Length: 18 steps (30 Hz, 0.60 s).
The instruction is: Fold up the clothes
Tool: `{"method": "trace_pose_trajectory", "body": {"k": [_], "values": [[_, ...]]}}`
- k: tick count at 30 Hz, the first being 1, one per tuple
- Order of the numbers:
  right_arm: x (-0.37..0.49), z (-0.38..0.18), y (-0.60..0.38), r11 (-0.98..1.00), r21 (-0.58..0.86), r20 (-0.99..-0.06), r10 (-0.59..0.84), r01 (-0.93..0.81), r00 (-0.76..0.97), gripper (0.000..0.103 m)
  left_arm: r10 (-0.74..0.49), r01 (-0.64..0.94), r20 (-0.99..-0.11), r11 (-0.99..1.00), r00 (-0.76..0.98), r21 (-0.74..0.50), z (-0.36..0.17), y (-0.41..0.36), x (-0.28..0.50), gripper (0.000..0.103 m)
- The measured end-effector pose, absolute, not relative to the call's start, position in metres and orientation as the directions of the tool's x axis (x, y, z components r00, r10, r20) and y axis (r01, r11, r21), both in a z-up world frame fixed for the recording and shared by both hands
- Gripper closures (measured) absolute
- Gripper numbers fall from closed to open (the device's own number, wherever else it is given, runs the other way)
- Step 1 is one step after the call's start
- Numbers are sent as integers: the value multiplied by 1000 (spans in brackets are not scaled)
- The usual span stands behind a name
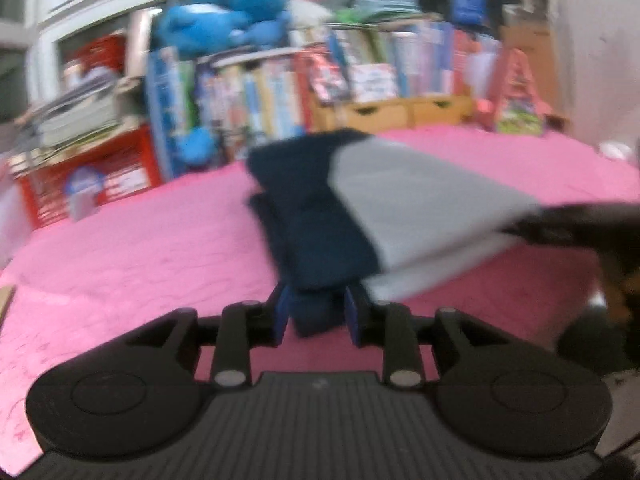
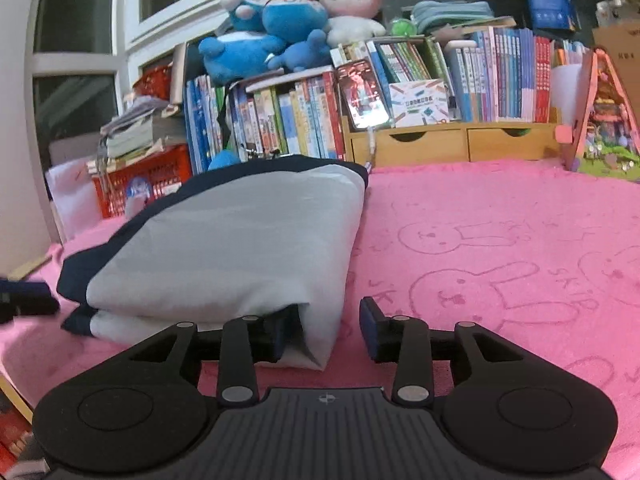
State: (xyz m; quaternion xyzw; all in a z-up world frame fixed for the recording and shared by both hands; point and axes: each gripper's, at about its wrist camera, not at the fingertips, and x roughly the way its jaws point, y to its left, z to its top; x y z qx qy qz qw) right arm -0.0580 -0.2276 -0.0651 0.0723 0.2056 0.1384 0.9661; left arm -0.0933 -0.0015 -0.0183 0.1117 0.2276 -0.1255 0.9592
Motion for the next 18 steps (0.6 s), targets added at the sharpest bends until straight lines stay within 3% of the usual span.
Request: {"method": "trace_pose_trajectory", "body": {"k": [2, 8, 13, 18], "values": [[-54, -61, -229, 944, 216, -382, 318, -251, 867, 81, -222, 345, -456, 916, 862, 206, -22, -17, -95, 74], [-51, -39, -227, 947, 160, -377, 319, -278, 870, 83, -322, 497, -433, 774, 842, 391, -38, -70, -91, 73], [-51, -30, -223, 948, 137, -366, 317, -287, 875, 83, -391, 560, -420, 703, 819, 438, -46, -106, -76, 73], [-50, -28, -223, 949, 132, -362, 314, -285, 878, 83, -327, 537, -468, 723, 821, 436, -60, -116, -60, 72]]}}
